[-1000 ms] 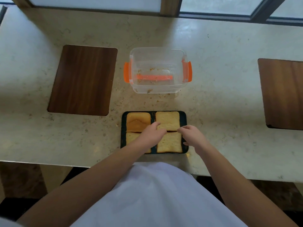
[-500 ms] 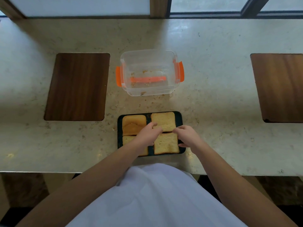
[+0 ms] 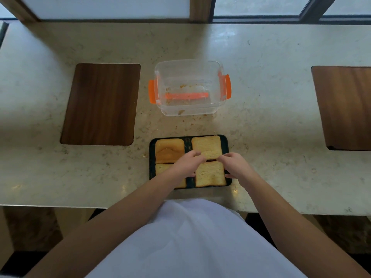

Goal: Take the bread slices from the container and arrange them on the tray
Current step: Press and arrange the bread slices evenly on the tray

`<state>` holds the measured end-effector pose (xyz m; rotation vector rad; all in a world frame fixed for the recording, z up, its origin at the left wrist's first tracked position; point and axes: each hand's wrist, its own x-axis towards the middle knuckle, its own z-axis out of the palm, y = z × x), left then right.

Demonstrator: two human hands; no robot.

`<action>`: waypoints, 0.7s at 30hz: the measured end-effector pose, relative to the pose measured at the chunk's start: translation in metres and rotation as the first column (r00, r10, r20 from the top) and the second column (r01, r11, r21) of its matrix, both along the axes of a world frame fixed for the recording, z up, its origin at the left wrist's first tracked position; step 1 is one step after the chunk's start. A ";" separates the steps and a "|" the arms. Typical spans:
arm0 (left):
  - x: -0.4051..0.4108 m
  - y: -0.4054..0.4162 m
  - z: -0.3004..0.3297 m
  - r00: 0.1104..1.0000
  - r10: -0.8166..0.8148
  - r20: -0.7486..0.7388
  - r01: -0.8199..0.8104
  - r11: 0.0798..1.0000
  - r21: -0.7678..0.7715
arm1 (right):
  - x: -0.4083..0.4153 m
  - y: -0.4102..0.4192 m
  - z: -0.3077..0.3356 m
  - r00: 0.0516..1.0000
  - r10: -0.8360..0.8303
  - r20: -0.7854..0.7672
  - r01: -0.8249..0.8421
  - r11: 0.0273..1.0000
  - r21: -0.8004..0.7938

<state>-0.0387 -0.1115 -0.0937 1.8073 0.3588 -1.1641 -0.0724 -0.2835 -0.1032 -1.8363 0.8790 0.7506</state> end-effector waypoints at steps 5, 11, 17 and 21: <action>-0.003 0.012 0.001 0.987 -0.047 0.151 0.041 0.998 0.037 | -0.002 0.008 0.005 1.000 0.012 -0.011 -0.012 0.998 -0.068; -0.007 0.041 0.007 0.794 -0.229 0.564 0.133 0.969 0.206 | -0.015 0.034 0.011 0.991 0.118 0.057 -0.096 0.952 -0.292; -0.011 0.074 0.010 0.506 -0.424 0.751 0.169 0.903 0.396 | -0.023 0.082 0.026 0.944 0.328 0.025 -0.304 0.900 -0.312; -0.021 0.090 0.012 0.491 -0.605 0.627 0.257 0.788 0.559 | -0.022 0.093 0.040 0.882 0.470 0.019 -0.437 0.833 -0.340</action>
